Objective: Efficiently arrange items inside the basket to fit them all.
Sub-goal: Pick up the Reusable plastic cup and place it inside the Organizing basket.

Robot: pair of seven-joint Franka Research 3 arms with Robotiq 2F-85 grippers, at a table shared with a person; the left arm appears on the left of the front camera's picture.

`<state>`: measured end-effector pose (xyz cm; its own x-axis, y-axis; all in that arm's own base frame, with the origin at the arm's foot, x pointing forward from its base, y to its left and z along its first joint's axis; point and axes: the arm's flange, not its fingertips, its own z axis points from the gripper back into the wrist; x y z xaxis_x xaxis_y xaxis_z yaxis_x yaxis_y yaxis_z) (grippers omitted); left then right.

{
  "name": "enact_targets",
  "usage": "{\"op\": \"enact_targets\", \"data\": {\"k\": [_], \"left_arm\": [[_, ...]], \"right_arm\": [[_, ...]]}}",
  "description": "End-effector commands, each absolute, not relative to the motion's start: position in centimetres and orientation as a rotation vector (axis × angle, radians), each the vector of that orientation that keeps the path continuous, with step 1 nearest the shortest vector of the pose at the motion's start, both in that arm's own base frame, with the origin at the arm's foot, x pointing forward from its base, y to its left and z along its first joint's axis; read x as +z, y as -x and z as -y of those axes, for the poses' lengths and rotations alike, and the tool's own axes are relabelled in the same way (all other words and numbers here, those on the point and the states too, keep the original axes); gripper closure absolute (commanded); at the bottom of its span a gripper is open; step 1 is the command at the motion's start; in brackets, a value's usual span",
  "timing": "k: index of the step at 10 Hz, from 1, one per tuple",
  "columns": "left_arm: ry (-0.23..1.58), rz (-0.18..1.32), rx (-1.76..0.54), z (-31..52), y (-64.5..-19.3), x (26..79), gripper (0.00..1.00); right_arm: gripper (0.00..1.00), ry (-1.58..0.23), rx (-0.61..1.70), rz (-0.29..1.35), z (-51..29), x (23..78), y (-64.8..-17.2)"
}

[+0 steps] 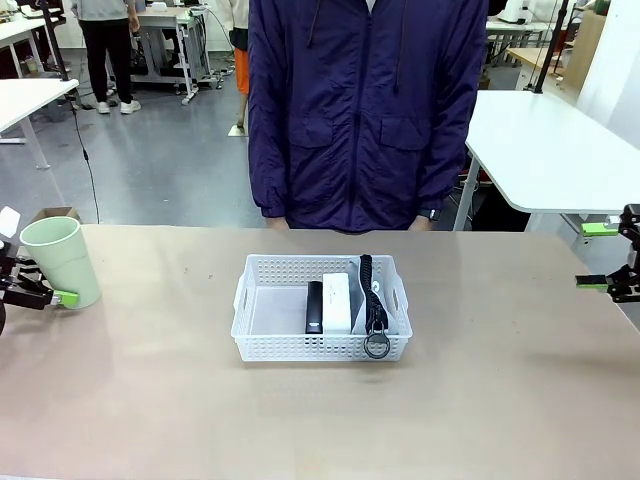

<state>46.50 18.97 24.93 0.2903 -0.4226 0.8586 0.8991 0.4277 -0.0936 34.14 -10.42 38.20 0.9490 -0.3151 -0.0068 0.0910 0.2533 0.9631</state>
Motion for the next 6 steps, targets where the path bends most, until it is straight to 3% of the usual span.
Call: {"op": "enact_targets", "data": {"k": [1,6], "left_arm": [[0.686,0.956,-0.978,-18.8,-46.5,24.4,0.00],[0.820,1.077,-0.926,-19.1,-46.5,25.6,0.00]], "right_arm": [[0.00,-1.300,-0.277,0.209,10.4,38.7,-34.1],[0.00,-1.300,-0.277,0.209,10.4,38.7,-34.1]]}}
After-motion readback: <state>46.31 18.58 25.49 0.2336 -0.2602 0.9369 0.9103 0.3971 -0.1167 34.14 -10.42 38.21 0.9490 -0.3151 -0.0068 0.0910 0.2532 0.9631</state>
